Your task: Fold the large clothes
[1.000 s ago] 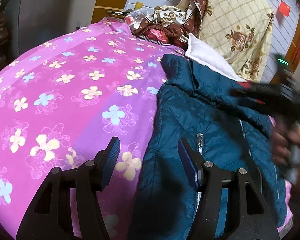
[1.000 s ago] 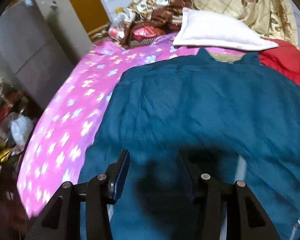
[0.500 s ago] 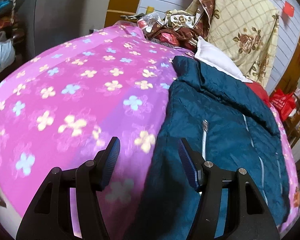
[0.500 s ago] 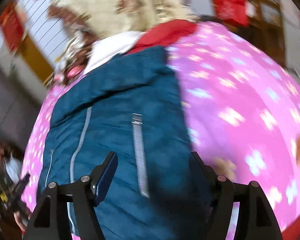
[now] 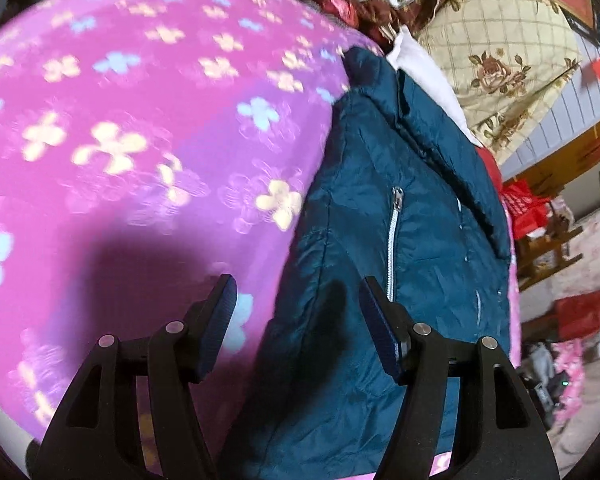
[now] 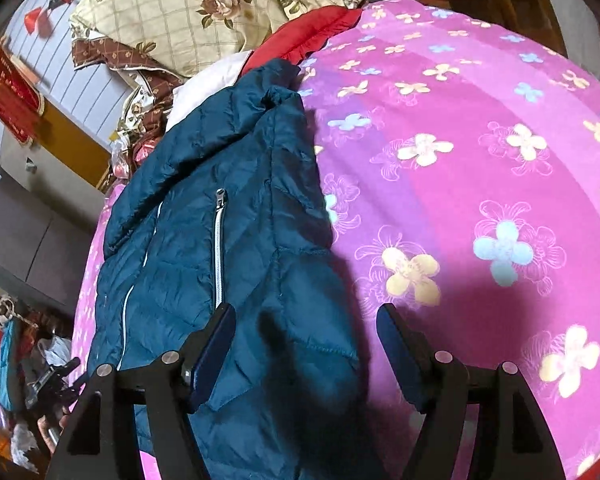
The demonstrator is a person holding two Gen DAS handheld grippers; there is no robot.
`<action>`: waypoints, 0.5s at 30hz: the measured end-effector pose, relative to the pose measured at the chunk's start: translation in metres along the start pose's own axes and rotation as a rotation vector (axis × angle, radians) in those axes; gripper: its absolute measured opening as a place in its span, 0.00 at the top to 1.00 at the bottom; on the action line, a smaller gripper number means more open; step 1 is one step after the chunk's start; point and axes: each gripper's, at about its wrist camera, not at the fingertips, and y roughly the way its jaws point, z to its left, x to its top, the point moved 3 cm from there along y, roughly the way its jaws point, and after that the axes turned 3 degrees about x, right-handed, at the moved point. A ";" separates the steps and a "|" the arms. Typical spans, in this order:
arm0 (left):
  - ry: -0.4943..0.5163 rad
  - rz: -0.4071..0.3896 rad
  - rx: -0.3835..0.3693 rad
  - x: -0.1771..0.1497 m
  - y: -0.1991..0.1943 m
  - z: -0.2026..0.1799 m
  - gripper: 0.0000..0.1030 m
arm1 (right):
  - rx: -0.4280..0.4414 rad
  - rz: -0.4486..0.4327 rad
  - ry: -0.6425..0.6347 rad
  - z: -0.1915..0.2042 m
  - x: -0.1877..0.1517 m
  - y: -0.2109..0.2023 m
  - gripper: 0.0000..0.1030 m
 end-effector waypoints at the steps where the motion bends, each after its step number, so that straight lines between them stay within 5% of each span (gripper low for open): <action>1: -0.005 0.022 -0.017 0.002 0.006 -0.001 0.38 | 0.004 -0.001 0.005 -0.002 0.002 0.002 0.32; 15: -0.049 0.134 -0.313 -0.025 0.008 -0.009 0.32 | 0.238 0.118 0.083 -0.004 0.000 0.021 0.31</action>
